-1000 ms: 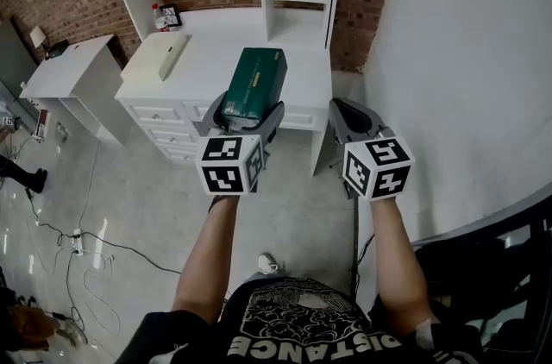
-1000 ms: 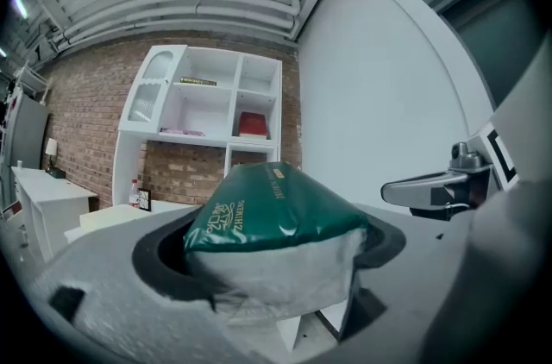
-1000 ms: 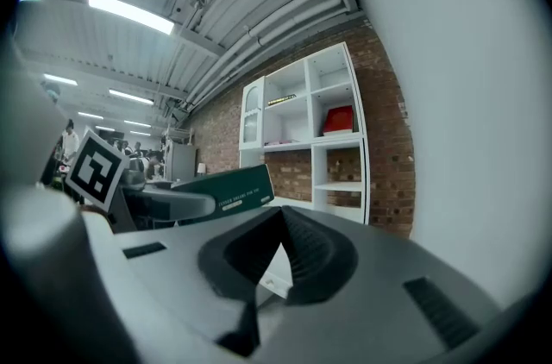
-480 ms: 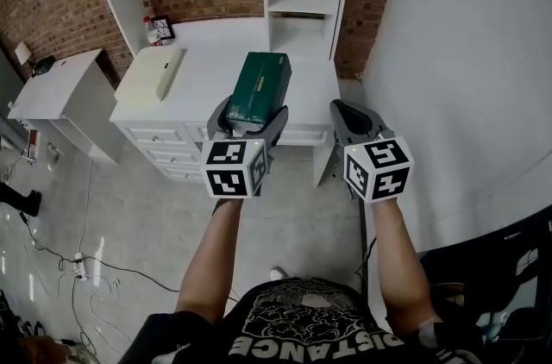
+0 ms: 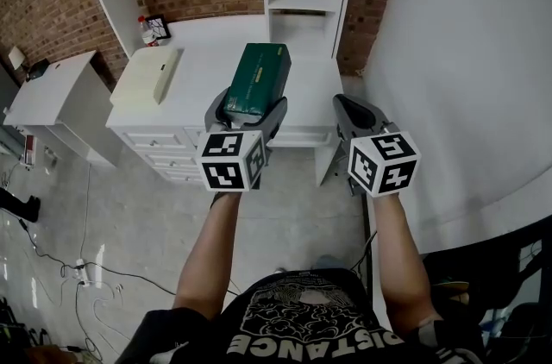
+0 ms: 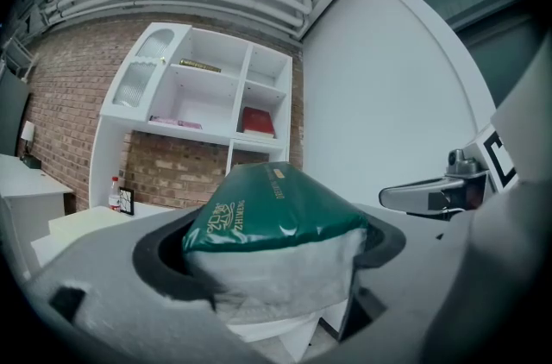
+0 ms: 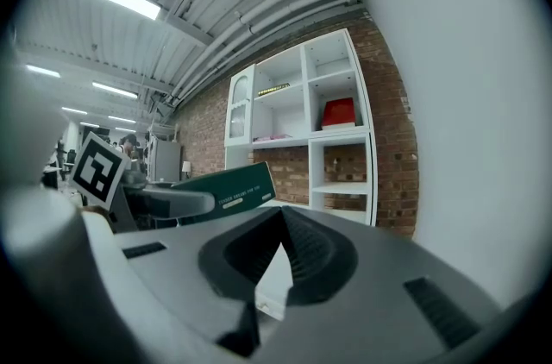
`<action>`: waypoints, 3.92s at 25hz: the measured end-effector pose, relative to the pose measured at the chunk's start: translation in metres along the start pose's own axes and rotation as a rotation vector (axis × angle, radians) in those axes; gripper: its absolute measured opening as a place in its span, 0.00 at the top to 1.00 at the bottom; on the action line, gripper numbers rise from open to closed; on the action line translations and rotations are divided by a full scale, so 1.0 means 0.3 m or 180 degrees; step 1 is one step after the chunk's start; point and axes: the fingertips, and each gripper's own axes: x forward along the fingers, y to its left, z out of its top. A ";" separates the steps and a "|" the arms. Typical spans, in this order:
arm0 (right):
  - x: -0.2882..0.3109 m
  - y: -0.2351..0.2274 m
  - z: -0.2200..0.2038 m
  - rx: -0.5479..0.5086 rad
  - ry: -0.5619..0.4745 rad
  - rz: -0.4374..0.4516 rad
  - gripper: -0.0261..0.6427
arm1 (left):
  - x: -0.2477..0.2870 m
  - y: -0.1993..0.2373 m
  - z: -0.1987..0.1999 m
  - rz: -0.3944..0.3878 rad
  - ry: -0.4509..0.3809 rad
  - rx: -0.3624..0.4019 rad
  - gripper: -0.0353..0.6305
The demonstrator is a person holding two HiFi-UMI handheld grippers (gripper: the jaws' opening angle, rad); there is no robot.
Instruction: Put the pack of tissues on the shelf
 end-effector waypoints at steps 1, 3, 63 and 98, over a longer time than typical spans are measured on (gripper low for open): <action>0.009 -0.005 -0.003 0.0006 0.0000 -0.0004 0.96 | 0.011 0.007 -0.003 -0.0001 0.0010 -0.0002 0.25; 0.029 -0.024 -0.007 0.0014 -0.0007 -0.0017 0.96 | 0.038 0.018 -0.009 -0.0004 0.0020 -0.0007 0.25; 1.075 -0.836 0.151 -0.0111 -0.0104 0.0122 0.96 | 1.390 0.373 0.093 -0.0031 0.0190 0.0281 0.25; 1.140 -0.910 0.081 -0.0067 0.0056 -0.0575 0.96 | 1.879 0.350 -0.015 -0.0757 0.0830 0.0586 0.24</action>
